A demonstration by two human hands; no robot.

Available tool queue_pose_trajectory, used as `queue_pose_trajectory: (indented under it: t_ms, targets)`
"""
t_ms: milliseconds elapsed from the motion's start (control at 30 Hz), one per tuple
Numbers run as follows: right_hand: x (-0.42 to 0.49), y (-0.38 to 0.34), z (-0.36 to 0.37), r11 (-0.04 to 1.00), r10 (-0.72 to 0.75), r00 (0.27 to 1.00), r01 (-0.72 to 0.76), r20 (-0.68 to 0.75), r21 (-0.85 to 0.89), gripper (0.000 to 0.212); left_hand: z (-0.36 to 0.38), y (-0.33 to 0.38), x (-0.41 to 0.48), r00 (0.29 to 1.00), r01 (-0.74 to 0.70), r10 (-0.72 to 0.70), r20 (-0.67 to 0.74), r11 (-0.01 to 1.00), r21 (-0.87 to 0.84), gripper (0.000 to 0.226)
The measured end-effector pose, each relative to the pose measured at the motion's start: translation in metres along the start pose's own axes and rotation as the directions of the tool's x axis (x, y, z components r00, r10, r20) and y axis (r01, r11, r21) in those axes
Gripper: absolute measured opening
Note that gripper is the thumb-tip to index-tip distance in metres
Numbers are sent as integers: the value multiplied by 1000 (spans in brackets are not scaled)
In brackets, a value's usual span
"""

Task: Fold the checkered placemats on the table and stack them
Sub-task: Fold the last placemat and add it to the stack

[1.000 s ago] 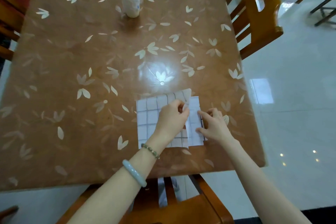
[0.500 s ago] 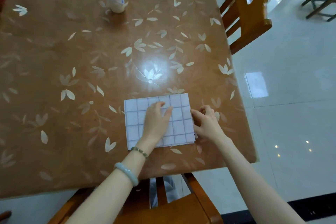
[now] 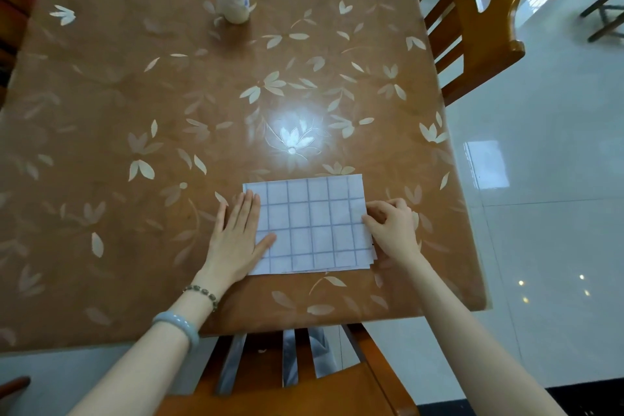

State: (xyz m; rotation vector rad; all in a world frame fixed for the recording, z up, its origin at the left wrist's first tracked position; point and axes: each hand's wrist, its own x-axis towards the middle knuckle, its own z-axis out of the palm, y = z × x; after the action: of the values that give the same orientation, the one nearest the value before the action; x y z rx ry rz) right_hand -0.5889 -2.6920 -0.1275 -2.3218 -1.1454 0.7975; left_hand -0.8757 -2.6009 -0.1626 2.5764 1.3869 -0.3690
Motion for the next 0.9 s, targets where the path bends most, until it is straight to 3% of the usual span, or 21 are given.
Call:
queue_pose_trajectory:
  t_ms: [100,167,233,300,367,467,733,900]
  targets:
    - [-1,-7,3,993,-20,991,4,-135,-115,27,-1,1,0,1000,9,-9,21,1000,16,85]
    - [-3,-21,14,952,-214,947,147,-240,-268,29,-2,1,0,1000,5,-5,8,1000,23,84]
    - [-5,-43,38,863,-419,895,340,-152,-375,35,-1,1,0,1000,0,0,1,1000,21,84]
    - [-4,-66,68,775,-525,850,498,42,-388,45,0,1,0,1000,5,-5,-3,1000,23,84]
    - [-2,-79,92,719,-519,829,554,207,-419,52,0,2,0,1000,15,-15,-1,1000,21,84]
    - [10,-74,103,704,-445,848,530,287,-473,57,1,2,1,1000,10,-10,-9,1000,18,85]
    - [25,-18,62,736,-360,912,408,198,-540,62,2,0,0,998,14,-9,-62,997,80,85]
    - [23,-17,63,746,-365,915,397,170,-535,62,-17,41,13,997,19,-23,-70,998,-55,85]
